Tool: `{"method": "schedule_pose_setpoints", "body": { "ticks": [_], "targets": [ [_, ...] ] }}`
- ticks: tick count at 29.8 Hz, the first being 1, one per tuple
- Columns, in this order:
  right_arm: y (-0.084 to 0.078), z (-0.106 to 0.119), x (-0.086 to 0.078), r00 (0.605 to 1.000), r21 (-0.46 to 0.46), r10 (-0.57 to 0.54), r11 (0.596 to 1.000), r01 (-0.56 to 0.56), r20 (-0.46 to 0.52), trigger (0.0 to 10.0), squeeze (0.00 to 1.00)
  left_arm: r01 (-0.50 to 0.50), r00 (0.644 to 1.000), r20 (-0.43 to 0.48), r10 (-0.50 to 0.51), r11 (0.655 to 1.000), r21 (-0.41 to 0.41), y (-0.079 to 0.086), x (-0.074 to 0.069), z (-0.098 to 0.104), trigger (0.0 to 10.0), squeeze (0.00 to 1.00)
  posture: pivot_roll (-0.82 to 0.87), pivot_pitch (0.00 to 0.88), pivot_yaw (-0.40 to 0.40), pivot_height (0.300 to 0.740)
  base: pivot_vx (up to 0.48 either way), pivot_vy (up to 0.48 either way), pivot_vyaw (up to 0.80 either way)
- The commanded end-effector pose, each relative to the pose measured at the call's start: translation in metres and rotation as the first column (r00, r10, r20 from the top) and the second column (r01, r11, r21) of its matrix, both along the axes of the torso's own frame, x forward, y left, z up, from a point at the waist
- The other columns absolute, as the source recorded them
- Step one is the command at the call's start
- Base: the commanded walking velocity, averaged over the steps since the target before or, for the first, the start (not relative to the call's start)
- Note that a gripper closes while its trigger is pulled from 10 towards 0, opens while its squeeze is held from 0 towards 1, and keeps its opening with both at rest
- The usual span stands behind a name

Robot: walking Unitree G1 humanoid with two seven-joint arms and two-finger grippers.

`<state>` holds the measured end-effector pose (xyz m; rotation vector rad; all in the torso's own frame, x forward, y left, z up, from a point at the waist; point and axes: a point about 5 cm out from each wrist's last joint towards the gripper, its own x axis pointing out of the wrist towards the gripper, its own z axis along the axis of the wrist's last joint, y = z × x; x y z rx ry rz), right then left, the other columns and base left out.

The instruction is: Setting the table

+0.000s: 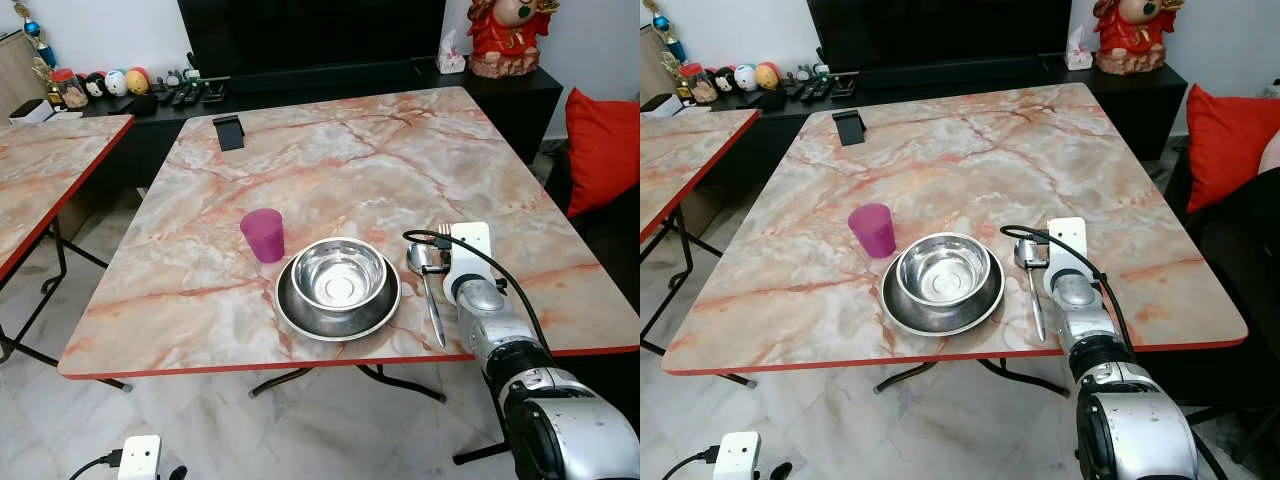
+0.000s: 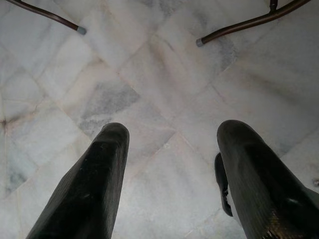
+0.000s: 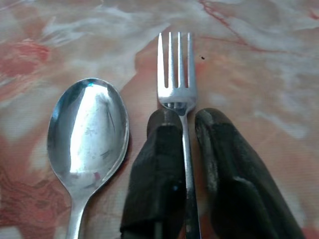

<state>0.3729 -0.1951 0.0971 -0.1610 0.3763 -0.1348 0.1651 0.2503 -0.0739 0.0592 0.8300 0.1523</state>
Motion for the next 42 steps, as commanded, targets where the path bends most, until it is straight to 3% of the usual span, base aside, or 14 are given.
{"method": "schedule_pose_setpoints", "body": {
  "ticks": [1,7,9,11,12,13,15,18,20,21,26,27,28,42],
  "targets": [
    [0.0050,0.0016,0.0020,1.000,-0.002,0.016,1.000,-0.016,-0.001,10.0,0.79,0.005,1.000,0.004,-0.005,1.000,0.016,0.0032,0.0010,0.0016,10.0,0.00,-0.08,0.000,0.126,0.732,0.000,0.000,0.00],
    [0.0058,0.0016,0.0021,1.000,-0.002,0.020,1.000,-0.020,-0.002,10.0,0.77,0.010,1.000,0.015,-0.010,1.000,0.017,0.0026,0.0033,0.0027,10.0,0.00,-0.08,0.000,0.125,0.732,0.000,0.000,0.00],
    [0.0059,0.0015,0.0021,1.000,-0.004,0.019,1.000,-0.019,-0.002,10.0,0.65,0.009,1.000,0.014,-0.010,1.000,0.018,0.0032,0.0031,0.0027,10.0,0.00,-0.08,0.000,0.125,0.732,0.000,0.000,0.00],
    [0.0061,0.0014,0.0021,1.000,-0.004,0.019,1.000,-0.019,-0.003,10.0,0.29,0.009,1.000,0.013,-0.009,1.000,0.018,0.0034,0.0029,0.0027,10.0,0.00,-0.08,0.000,0.125,0.732,0.000,0.000,0.00],
    [0.0061,0.0014,0.0021,1.000,-0.005,0.019,1.000,-0.019,-0.003,10.0,0.29,0.009,1.000,0.013,-0.009,1.000,0.018,0.0035,0.0029,0.0027,10.0,0.00,-0.08,0.000,0.125,0.732,0.000,0.000,0.00],
    [0.0062,0.0014,0.0021,1.000,-0.005,0.020,1.000,-0.020,-0.004,10.0,0.10,0.009,1.000,0.013,-0.009,1.000,0.018,0.0036,0.0028,0.0027,10.0,0.00,-0.08,0.000,0.125,0.732,0.000,0.000,0.00],
    [0.0063,0.0013,0.0021,1.000,-0.007,0.020,1.000,-0.020,-0.005,10.0,0.00,0.008,1.000,0.010,-0.008,1.000,0.018,0.0037,0.0024,0.0025,10.0,0.00,-0.08,0.000,0.125,0.732,0.000,0.000,0.00],
    [0.0065,0.0009,0.0019,1.000,-0.008,0.021,1.000,-0.021,-0.007,10.0,0.00,0.009,1.000,0.010,-0.009,1.000,0.016,0.0034,0.0024,0.0024,10.0,0.00,-0.08,0.000,0.126,0.732,0.000,0.000,0.00],
    [0.0071,0.0008,0.0020,1.000,-0.002,0.024,1.000,-0.024,-0.006,10.0,0.02,0.009,1.000,0.008,-0.010,1.000,0.016,0.0033,0.0022,0.0022,10.0,0.00,-0.08,0.000,0.127,0.732,0.000,0.000,0.00],
    [0.0073,0.0008,0.0019,1.000,0.001,0.024,1.000,-0.024,-0.006,10.0,1.00,0.010,1.000,0.008,-0.010,1.000,0.016,0.0033,0.0021,0.0022,10.0,0.00,-0.08,0.000,0.128,0.732,0.000,0.000,0.00],
    [0.0068,0.0007,0.0018,1.000,-0.004,0.021,1.000,-0.021,-0.007,10.0,0.97,0.011,1.000,0.007,-0.012,1.000,0.016,0.0031,0.0023,0.0022,10.0,0.00,-0.08,0.000,0.128,0.732,0.000,0.000,0.00],
    [0.0063,0.0006,0.0018,1.000,-0.007,0.020,1.000,-0.020,-0.009,10.0,0.62,0.012,1.000,0.008,-0.012,1.000,0.016,0.0028,0.0025,0.0022,10.0,0.00,-0.08,0.000,0.127,0.732,0.000,0.000,0.00],
    [0.0063,0.0007,0.0018,1.000,-0.008,0.020,1.000,-0.020,-0.009,10.0,0.03,0.012,1.000,0.009,-0.012,1.000,0.016,0.0028,0.0026,0.0023,10.0,0.00,-0.08,0.000,0.128,0.732,0.000,0.000,0.00],
    [0.0008,0.0085,0.0046,1.000,-0.031,-0.007,0.999,0.008,0.029,10.0,0.00,0.014,1.000,0.013,-0.014,1.000,0.017,0.0026,0.0036,0.0027,10.0,0.00,-0.09,0.000,0.132,0.732,0.000,0.000,0.00]
  ]
}}
